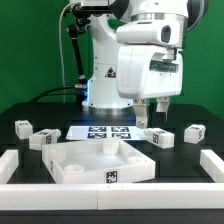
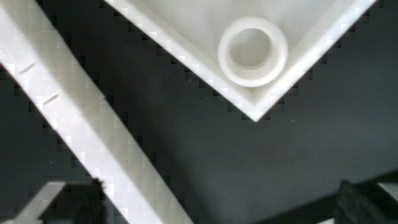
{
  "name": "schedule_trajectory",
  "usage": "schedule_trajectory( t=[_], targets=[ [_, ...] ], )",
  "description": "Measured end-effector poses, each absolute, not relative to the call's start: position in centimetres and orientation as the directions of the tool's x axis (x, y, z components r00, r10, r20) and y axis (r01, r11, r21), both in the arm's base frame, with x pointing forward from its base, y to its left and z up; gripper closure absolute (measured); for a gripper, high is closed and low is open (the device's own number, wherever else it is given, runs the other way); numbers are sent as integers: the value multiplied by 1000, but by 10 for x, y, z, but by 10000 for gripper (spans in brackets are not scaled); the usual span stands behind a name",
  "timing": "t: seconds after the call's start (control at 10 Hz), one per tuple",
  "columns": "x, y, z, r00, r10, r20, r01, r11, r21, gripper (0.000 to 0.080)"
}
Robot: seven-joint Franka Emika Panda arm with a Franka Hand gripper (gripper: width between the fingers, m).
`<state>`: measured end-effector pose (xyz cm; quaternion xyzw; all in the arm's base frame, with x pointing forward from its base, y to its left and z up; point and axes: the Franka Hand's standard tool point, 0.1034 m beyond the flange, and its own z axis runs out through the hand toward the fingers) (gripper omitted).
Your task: Assemble square table
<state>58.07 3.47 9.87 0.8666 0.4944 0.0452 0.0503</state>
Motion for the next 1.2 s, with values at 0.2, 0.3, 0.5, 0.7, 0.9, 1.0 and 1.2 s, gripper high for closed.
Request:
schedule_trajectory(
  t=[0.2, 0.3, 0.5, 0.7, 0.9, 1.0, 1.2],
  targets=[
    [579, 30, 99, 450, 893, 19, 884, -448, 132, 150],
    [569, 12, 97, 366, 931, -2, 923, -363, 125, 150],
    [546, -16, 85, 161, 986, -39, 984, -158, 87, 150],
    [536, -40, 79, -38, 998, -57, 997, 42, 66, 150],
    [537, -37, 79, -120, 991, -62, 990, 124, 61, 150],
    [537, -38, 79, -145, 987, -63, 987, 149, 58, 150],
    [524, -57, 74, -199, 978, -69, 979, 201, 34, 150]
  ],
)
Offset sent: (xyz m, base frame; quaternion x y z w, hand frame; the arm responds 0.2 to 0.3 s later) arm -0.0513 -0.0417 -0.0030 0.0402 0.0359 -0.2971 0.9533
